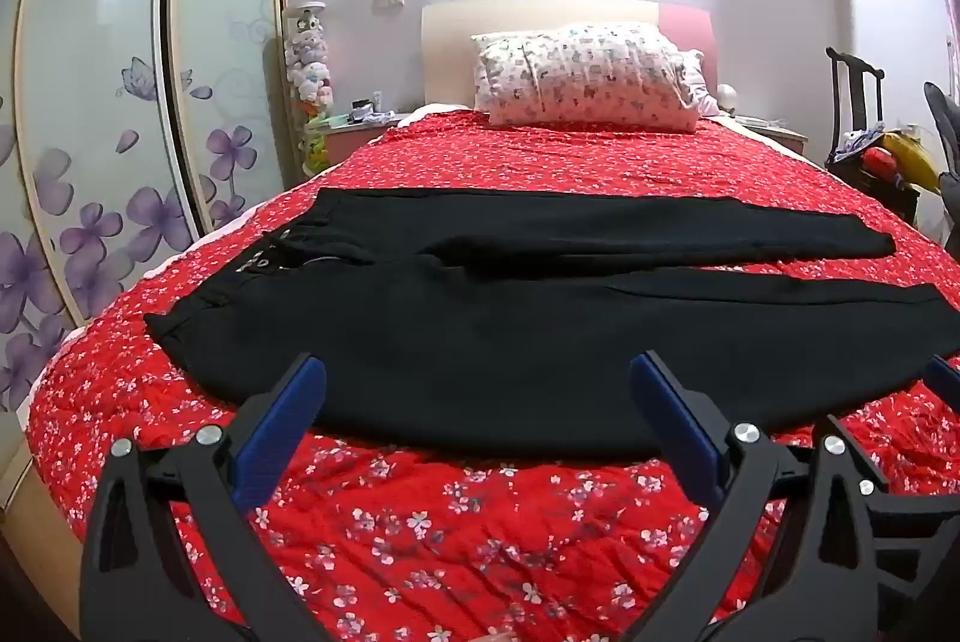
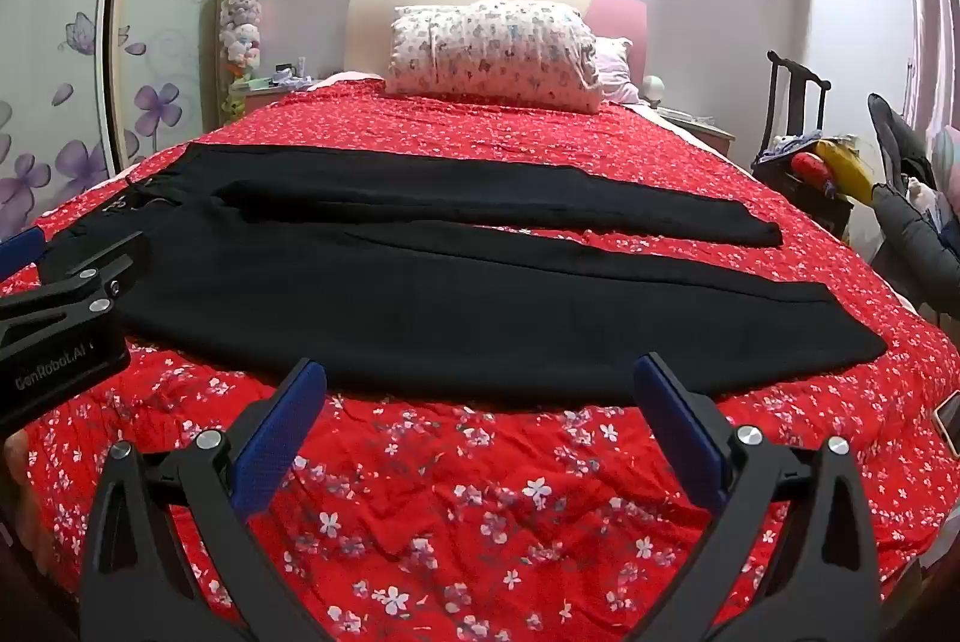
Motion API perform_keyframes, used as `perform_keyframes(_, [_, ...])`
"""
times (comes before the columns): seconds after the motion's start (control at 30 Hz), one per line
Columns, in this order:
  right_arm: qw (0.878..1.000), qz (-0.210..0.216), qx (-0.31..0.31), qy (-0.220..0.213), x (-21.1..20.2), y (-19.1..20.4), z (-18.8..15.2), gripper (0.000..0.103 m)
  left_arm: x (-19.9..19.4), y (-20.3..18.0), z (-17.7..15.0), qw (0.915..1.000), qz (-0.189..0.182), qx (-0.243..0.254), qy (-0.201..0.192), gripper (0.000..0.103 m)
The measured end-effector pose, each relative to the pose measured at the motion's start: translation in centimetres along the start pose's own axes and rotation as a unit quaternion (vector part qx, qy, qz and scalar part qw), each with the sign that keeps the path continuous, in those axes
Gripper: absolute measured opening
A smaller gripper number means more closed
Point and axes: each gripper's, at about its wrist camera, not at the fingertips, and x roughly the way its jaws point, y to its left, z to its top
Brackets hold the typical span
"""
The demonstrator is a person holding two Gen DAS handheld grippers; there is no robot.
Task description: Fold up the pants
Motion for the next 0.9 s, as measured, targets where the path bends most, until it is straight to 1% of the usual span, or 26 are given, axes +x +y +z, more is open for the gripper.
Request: perform_keyframes(0.9, [1.0, 0.002, 0.004, 0.003, 0.25, -0.17, -0.09, 0.102, -0.02, 0.04, 0.0, 1.0, -0.002, -0.004, 0.0, 0.101])
